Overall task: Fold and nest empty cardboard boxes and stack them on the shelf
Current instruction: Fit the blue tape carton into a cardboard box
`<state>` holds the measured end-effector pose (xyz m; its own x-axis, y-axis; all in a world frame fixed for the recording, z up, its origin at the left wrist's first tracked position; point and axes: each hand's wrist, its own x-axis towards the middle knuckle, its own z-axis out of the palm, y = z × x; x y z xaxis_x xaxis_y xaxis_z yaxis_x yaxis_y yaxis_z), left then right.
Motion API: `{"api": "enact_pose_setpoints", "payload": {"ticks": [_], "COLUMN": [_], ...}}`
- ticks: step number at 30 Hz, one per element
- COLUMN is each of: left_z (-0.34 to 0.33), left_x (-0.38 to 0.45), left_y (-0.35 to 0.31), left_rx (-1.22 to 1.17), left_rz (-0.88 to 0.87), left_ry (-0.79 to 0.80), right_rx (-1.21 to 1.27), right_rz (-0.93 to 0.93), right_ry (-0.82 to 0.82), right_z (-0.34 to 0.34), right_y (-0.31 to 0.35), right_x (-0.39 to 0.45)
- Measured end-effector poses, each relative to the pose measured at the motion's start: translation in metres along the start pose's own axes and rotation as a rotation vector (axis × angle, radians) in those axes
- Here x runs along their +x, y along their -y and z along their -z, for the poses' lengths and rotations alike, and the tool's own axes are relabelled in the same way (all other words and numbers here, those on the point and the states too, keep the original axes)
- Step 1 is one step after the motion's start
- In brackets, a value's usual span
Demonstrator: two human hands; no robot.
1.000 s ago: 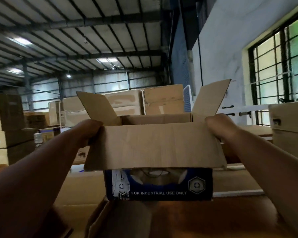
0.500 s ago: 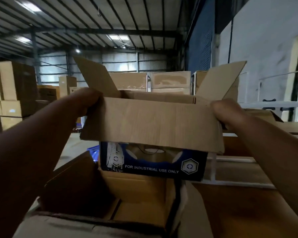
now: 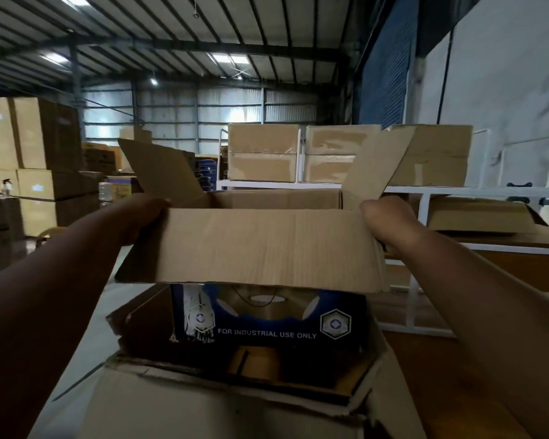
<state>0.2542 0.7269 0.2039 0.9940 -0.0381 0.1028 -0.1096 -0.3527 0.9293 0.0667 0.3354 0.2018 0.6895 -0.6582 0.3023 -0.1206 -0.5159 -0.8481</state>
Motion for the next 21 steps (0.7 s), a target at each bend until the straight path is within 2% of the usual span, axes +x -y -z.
{"api": "enact_pose_setpoints", "payload": {"ticks": [6, 12, 16, 19, 21], "left_z": [0.017, -0.012, -0.030, -0.043, -0.056], "left_x": [0.001, -0.002, 0.000, 0.007, 0.005], "left_y": [0.039, 0.096, 0.129, 0.151, 0.162], "left_rx": [0.047, 0.128, 0.210, 0.295, 0.319], "left_rz": [0.107, 0.187, 0.261, 0.263, 0.247], "left_ry": [0.013, 0.079, 0.087, 0.133, 0.163], "right_rx": [-0.058, -0.142, -0.251, -0.343, -0.376], "right_rz": [-0.060, -0.157, -0.104, -0.175, -0.292], "right_ry": [0.136, 0.145, 0.172, 0.271, 0.352], "right_z": [-0.039, -0.085, -0.100, -0.109, -0.115], "right_y": [-0.014, -0.081, -0.116, -0.145, -0.165], "right_x": [-0.018, -0.031, -0.036, -0.045, -0.052]}}
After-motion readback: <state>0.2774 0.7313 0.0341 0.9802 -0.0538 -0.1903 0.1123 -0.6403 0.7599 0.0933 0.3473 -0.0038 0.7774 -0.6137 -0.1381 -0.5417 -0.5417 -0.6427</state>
